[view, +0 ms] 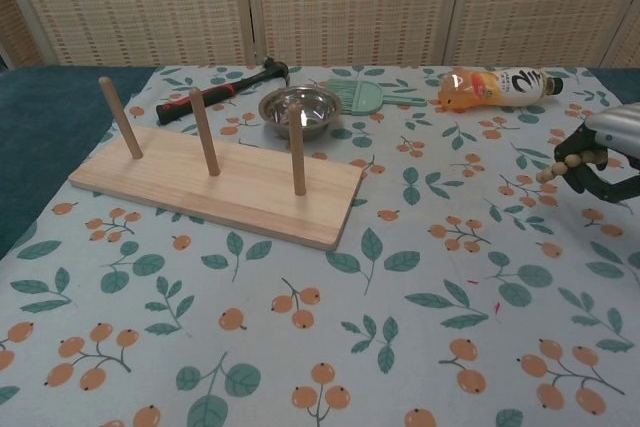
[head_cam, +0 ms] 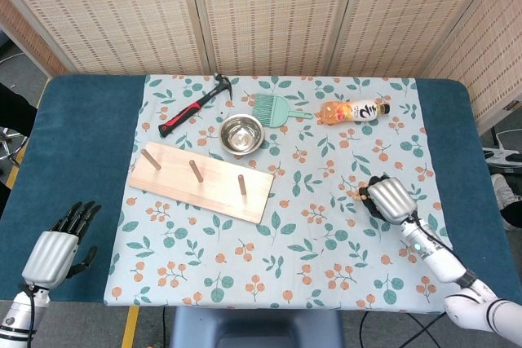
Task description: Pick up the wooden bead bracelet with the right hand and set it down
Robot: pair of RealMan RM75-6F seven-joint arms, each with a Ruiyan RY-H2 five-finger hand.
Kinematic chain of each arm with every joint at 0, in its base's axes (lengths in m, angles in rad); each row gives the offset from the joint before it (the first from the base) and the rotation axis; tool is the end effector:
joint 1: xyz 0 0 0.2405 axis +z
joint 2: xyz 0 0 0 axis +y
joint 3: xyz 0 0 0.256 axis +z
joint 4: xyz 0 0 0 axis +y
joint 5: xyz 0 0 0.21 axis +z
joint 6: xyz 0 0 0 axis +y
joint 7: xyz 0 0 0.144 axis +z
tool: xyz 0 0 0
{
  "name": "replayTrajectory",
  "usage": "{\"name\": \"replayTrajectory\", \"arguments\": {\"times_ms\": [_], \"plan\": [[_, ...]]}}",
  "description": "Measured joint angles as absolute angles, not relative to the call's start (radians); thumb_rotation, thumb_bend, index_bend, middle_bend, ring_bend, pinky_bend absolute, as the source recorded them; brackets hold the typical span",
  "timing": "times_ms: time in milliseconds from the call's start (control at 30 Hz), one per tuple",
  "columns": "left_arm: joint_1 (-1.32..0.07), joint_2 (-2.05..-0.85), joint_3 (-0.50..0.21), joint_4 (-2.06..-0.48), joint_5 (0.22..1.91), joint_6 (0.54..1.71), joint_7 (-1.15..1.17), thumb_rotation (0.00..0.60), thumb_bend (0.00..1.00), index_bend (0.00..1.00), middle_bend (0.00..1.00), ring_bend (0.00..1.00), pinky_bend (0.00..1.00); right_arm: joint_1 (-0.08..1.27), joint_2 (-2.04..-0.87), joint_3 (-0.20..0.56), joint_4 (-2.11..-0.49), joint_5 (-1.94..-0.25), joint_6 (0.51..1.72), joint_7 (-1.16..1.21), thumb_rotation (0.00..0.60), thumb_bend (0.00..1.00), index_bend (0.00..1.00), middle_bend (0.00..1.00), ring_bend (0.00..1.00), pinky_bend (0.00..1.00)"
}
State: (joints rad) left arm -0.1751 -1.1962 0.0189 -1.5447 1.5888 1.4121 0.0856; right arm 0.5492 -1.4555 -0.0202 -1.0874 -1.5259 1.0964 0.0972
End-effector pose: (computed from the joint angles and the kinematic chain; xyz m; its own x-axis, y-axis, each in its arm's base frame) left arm -0.2986 0.1927 0.1164 0.4872 0.0909 0.8685 0.8650 -0.1871 -0.4656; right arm -0.2895 -0.3215 0.0429 0.5856 -0.1887 0.7883 -0.7829 -0.3840 0.4896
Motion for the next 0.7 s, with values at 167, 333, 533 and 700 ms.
{"name": "replayTrajectory", "arguments": {"times_ms": [167, 333, 533, 700], "plan": [[-0.174, -1.192, 0.019, -1.543, 1.587, 1.412, 0.079, 0.600, 0.45, 0.00, 0.06, 0.04, 0.30, 0.536, -1.569, -0.012, -0.993, -1.526, 1.120, 0.048, 0.600, 0.65, 0.33, 0.49, 0.27, 0.35], [-0.174, -1.188, 0.020, -1.545, 1.594, 1.418, 0.070, 0.600, 0.45, 0.00, 0.07, 0.04, 0.31, 0.522, -1.619, -0.019, -0.953, -1.519, 1.095, 0.037, 0.510, 0.25, 0.00, 0.15, 0.03, 0.16], [-0.174, -1.187, 0.021, -1.545, 1.596, 1.418, 0.066, 0.600, 0.45, 0.00, 0.07, 0.04, 0.31, 0.508, -1.578, -0.024, -1.036, -1.498, 1.071, -0.030, 0.330, 0.12, 0.00, 0.00, 0.00, 0.07], [-0.171, -1.185, 0.021, -1.546, 1.600, 1.428, 0.064, 0.600, 0.45, 0.00, 0.07, 0.04, 0.31, 0.483, -1.515, -0.024, -1.122, -1.489, 1.085, -0.052, 0.295, 0.12, 0.00, 0.00, 0.00, 0.01]]}}
